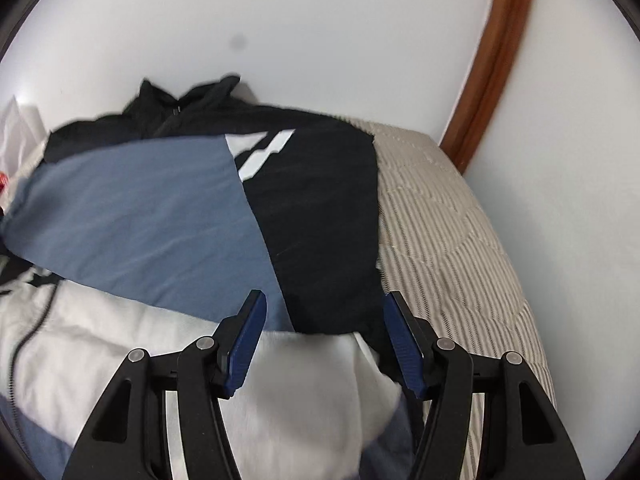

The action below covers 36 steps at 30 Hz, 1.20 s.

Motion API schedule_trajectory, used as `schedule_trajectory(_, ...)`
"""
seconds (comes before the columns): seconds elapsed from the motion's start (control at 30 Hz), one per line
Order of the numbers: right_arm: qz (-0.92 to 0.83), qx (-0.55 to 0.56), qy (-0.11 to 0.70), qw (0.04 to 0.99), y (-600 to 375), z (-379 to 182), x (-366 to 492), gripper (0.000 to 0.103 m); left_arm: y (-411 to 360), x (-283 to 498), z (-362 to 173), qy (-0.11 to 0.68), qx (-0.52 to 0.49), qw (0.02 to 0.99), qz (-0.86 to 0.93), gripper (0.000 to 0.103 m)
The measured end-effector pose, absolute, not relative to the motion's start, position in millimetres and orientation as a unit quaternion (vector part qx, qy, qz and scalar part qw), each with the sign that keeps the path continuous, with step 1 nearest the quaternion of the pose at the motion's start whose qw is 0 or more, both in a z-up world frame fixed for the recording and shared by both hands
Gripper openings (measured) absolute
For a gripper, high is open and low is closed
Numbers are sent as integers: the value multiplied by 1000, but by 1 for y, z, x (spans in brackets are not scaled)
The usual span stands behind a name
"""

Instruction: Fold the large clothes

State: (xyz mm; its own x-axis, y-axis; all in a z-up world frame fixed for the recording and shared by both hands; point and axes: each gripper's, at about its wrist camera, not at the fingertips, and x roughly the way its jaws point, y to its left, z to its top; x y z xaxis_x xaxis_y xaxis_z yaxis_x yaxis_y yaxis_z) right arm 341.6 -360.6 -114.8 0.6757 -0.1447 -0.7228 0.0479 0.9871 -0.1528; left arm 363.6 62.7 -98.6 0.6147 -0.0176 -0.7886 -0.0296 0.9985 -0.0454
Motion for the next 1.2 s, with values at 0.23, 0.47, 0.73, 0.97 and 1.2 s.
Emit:
schedule_trajectory(0.23,-49,-23,381,923,-367,-78,288,61,68,316,-68,428,-27,903,-12,26)
schedule_trajectory(0.47,-58,-22,394,917,-383,-79,228,61,85,262,-65,437,-42,898,-27,31)
schedule_trajectory(0.73,-77,11,410,909,-406,-110,170,69,110,204,-86,438,-57,897,-17,62)
schedule_trajectory(0.97,-70,25,423,903,-404,-153,148,69,124,168,-119,444,-64,894,-6,62)
schedule_trajectory(1.2,-56,26,432,900,-396,-174,148,63,129,151,-145,459,-72,886,-9,62)
